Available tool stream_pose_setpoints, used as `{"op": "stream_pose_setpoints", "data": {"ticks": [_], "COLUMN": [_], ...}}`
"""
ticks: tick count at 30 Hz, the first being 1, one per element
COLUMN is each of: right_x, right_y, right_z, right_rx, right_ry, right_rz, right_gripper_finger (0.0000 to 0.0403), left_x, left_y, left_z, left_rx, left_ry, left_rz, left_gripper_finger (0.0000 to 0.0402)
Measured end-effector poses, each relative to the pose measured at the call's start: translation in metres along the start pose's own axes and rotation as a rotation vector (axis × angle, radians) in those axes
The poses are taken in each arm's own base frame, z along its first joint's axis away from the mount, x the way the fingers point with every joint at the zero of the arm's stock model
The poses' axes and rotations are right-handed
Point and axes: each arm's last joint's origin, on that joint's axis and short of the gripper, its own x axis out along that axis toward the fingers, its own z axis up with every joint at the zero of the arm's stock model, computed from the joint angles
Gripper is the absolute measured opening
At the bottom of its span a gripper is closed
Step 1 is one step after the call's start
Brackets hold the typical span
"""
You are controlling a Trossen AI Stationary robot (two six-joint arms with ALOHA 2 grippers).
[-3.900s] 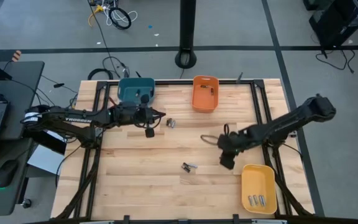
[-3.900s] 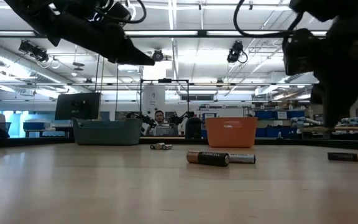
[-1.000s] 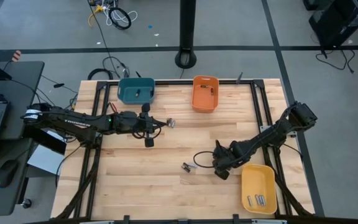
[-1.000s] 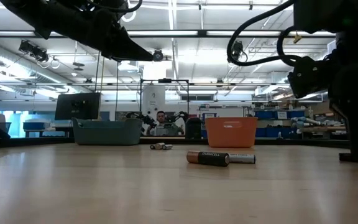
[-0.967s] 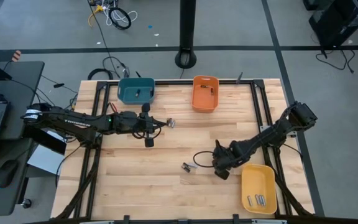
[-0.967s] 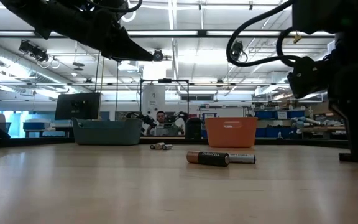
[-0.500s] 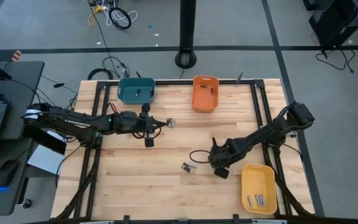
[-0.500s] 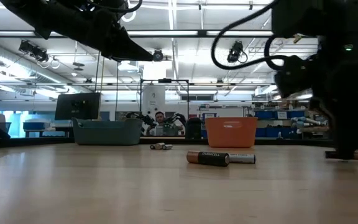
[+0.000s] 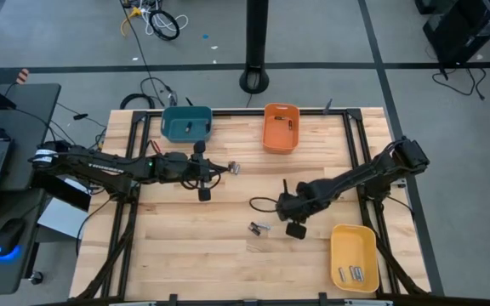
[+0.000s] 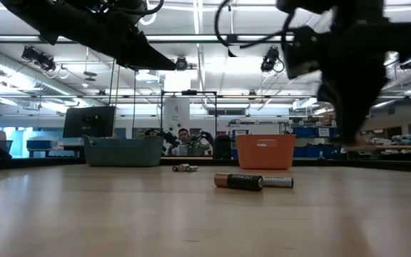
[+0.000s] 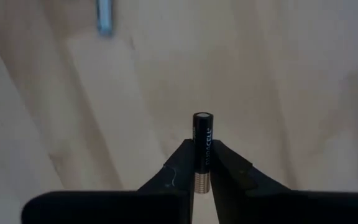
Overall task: Sort batteries
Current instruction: Put the small black battery into the orange bin
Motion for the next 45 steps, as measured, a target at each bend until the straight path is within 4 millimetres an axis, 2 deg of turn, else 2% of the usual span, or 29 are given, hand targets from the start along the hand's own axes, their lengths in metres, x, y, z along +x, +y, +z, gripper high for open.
{"op": "stream_pose_setpoints", "data": {"ticks": [4, 8, 16, 23, 27, 32, 38, 45], "right_x": [-0.022, -0.044, -0.089, -0.107, -0.095, -0.072, -0.046, -0.005], "right_y": [-0.016, -0.046, -0.130, -0.211, -0.244, -0.270, -0.294, -0.315], "right_z": [0.024, 0.051, 0.095, 0.108, 0.120, 0.139, 0.153, 0.156], "right_rx": [-0.043, -0.074, -0.090, -0.031, -0.026, -0.042, -0.021, -0.004], "right_ry": [-0.033, -0.070, -0.194, -0.265, -0.225, -0.165, -0.114, -0.021], "right_rz": [-0.047, -0.092, -0.162, -0.244, -0.236, -0.218, -0.184, -0.158], "right_gripper_finger": [0.0042, 0.0042, 0.0043, 0.0043, 0.0043, 0.0043, 0.0043, 0.0043], "left_x": [0.004, 0.009, 0.013, 0.015, 0.016, 0.015, 0.014, 0.012], "left_y": [0.000, 0.003, 0.017, 0.039, 0.053, 0.067, 0.080, 0.091], "left_z": [-0.003, -0.002, -0.004, -0.008, -0.011, -0.015, -0.020, -0.023], "left_rx": [0.001, -0.011, -0.027, -0.037, -0.047, -0.057, -0.045, -0.047], "left_ry": [0.013, -0.015, -0.040, -0.040, -0.038, -0.032, -0.017, -0.025], "left_rz": [0.014, 0.017, 0.012, 0.025, 0.035, 0.052, 0.076, 0.055], "left_gripper_finger": [0.0015, 0.0015, 0.0014, 0.0014, 0.0014, 0.0014, 0.0014, 0.0014]}}
